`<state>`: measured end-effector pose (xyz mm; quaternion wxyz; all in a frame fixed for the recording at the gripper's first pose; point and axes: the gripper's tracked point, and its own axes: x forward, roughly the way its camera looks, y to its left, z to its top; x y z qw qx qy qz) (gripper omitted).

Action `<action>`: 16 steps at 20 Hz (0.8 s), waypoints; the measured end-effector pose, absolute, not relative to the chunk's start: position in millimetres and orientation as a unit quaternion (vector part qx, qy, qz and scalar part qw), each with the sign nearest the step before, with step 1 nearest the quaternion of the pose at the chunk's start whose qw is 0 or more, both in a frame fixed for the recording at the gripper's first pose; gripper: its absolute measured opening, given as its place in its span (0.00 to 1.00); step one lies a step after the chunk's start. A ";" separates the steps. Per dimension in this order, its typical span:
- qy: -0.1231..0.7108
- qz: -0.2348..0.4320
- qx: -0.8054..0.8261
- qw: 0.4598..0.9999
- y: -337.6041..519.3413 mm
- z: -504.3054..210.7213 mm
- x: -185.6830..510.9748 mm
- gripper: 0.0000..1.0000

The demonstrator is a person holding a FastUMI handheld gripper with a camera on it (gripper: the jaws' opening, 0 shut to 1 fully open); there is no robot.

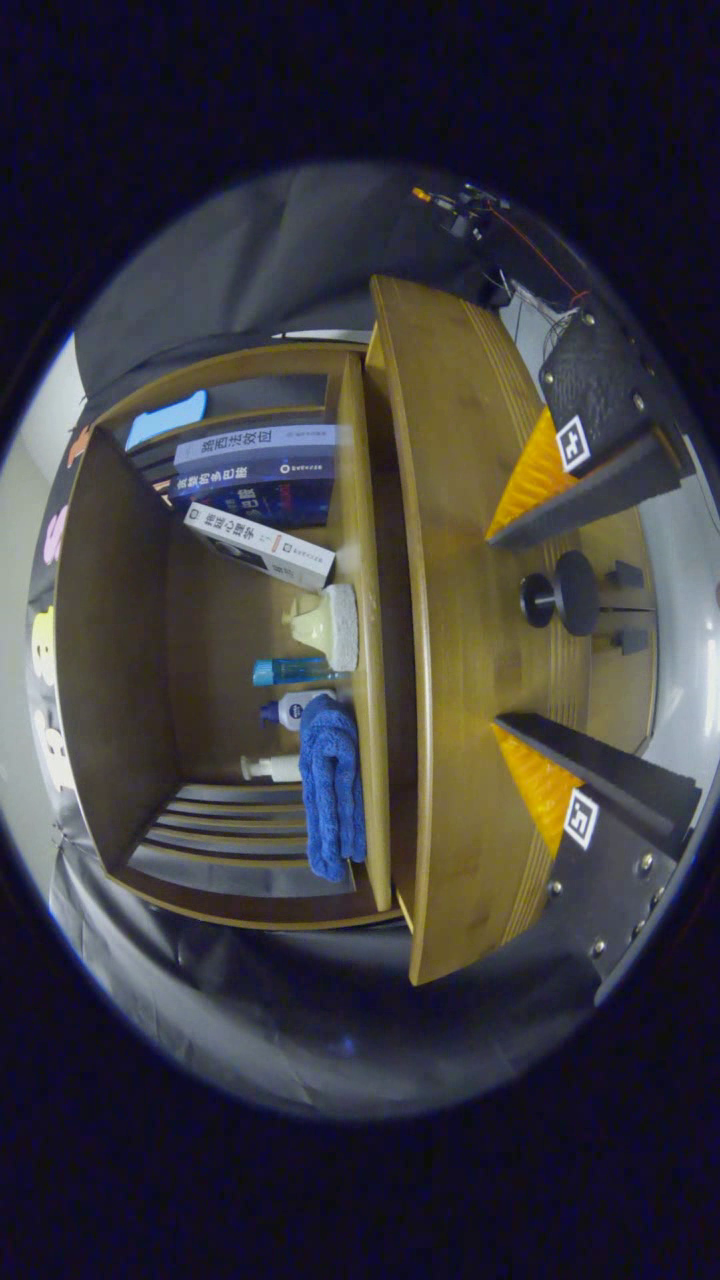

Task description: Pull open the drawer, take out the items inside it, and place them on the countertop above the cabinet.

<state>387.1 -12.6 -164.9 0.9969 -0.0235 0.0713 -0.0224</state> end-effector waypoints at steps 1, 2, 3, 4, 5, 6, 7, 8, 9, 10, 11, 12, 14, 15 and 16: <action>0.073 -0.022 -0.026 0.997 -13.1 -165.7 389.4 0.99; 0.075 -0.023 -0.028 0.997 -12.3 -166.6 393.1 0.99; 0.077 -0.023 -0.029 0.996 -12.3 -167.1 396.4 0.99; 0.079 -0.023 -0.030 0.996 -12.1 -166.8 400.9 0.99; 0.083 -0.023 -0.033 0.996 -12.0 -167.6 405.0 0.99; 0.086 -0.023 -0.037 0.995 -11.6 -167.6 409.8 0.99; 0.089 -0.024 -0.037 0.995 -11.9 -168.0 414.4 0.99; 0.091 -0.024 -0.038 0.995 -11.4 -170.4 418.8 0.99; 0.092 -0.023 -0.039 0.995 -11.8 -170.1 421.7 0.99; 0.092 -0.022 -0.038 0.995 -11.7 -169.6 424.7 0.99; 0.094 -0.022 -0.037 0.995 -11.5 -169.6 427.5 0.99; 0.094 -0.021 -0.038 0.995 -11.5 -169.4 431.3 0.99; 0.093 -0.022 -0.040 0.995 -12.3 -172.3 441.8 0.99; 0.099 -0.022 -0.037 0.994 -10.9 -175.9 443.1 0.99; 0.106 -0.022 -0.037 0.993 -10.0 -182.3 444.4 0.99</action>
